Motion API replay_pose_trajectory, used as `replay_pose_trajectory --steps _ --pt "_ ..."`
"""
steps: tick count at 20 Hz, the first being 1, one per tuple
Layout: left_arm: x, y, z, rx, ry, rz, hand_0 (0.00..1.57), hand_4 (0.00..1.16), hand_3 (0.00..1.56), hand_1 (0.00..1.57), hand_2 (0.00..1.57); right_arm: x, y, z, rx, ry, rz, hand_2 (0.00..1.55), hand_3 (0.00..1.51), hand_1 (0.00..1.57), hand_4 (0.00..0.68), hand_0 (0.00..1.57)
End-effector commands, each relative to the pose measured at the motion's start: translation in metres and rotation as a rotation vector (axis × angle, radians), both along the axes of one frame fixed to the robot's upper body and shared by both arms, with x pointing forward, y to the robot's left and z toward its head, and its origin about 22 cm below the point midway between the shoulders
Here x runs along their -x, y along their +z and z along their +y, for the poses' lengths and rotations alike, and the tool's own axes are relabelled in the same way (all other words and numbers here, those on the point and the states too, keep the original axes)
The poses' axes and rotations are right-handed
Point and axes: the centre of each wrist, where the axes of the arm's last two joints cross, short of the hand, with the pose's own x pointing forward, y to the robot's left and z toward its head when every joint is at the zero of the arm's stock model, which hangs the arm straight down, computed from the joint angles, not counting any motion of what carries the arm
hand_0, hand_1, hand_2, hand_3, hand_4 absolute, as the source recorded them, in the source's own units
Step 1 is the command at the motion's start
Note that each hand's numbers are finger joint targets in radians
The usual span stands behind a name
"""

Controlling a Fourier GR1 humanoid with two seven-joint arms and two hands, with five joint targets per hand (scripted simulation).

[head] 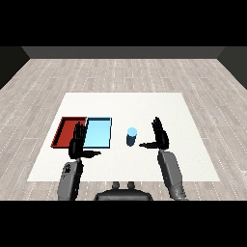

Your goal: Pick the blue can and put it in the blue box

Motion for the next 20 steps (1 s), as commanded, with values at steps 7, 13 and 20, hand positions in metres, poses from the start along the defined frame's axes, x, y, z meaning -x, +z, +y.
replay_pose_trajectory --steps 7,13,20 --pt "0.011 -0.005 0.024 0.011 0.011 -0.007 0.00 0.00 0.00 0.00 0.00 -0.006 -0.019 0.026 -0.033 0.000 0.106 0.00 0.00 0.00 0.000 0.00" --pt "0.015 -0.002 -0.004 0.040 0.015 -0.026 0.00 0.00 0.00 0.00 0.00 -0.004 -0.037 0.021 -0.057 -0.011 0.127 0.00 0.00 0.00 0.000 0.00" --pt "0.003 0.004 0.019 0.028 0.025 -0.005 0.00 0.00 0.00 0.00 0.00 -0.015 -0.036 0.035 -0.060 0.016 0.139 0.00 0.00 0.00 0.000 0.00"
